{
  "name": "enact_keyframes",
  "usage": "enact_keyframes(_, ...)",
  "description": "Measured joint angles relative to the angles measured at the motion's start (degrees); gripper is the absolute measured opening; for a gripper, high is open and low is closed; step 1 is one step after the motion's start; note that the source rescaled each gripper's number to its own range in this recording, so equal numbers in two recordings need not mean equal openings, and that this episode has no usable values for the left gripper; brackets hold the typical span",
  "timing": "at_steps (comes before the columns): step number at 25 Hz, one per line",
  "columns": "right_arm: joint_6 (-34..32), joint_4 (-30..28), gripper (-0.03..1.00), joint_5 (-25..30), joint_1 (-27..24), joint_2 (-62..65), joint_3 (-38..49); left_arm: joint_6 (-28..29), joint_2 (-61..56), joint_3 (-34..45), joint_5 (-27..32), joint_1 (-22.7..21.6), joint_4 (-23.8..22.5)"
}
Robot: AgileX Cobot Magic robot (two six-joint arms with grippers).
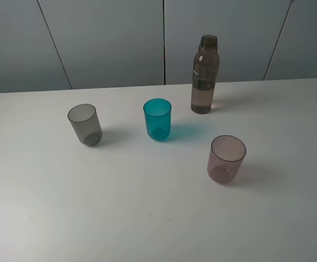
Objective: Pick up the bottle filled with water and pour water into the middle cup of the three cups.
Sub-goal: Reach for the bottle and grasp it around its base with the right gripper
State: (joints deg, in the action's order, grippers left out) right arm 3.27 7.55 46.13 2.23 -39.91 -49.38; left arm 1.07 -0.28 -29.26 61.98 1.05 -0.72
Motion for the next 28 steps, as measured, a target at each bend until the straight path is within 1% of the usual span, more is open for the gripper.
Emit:
enact_keyframes(3, 0.0, 0.6, 0.93, -3.7, 0.8, -8.6, -2.4, 0.0, 0.0, 0.0, 0.0, 0.0, 0.0)
enact_keyframes(6, 1.1, 0.6, 0.93, -8.7, 4.4, -16.2, -2.8, 0.0, 0.0, 0.0, 0.0, 0.0, 0.0)
enact_keyframes(9, 3.7, 0.6, 0.93, -13.9, 8.3, -22.9, -2.8, 0.0, 0.0, 0.0, 0.0, 0.0, 0.0)
enact_keyframes(12, 4.9, 0.6, 0.93, -17.3, 10.8, -29.4, -2.8, 0.0, 0.0, 0.0, 0.0, 0.0, 0.0)
enact_keyframes(15, 5.2, 0.6, 0.93, -19.2, 11.7, -35.0, -2.8, 0.0, 0.0, 0.0, 0.0, 0.0, 0.0)
enact_keyframes(22, 6.2, 0.5, 0.93, -27.1, 12.0, -48.1, -2.9, 0.0, 0.0, 0.0, 0.0, 0.0, 0.0)
enact_keyframes(25, 6.1, -3.1, 0.91, -32.8, 12.0, -52.4, -2.5, 0.0, 0.0, 0.0, 0.0, 0.0, 0.0)
enact_keyframes(26, 5.0, -5.3, 0.90, -34.9, 12.0, -53.3, -1.9, 0.0, 0.0, 0.0, 0.0, 0.0, 0.0)
enact_keyframes(28, 1.7, -9.7, 0.90, -41.0, 12.0, -55.3, 0.0, 0.0, 0.0, 0.0, 0.0, 0.0, 0.0)
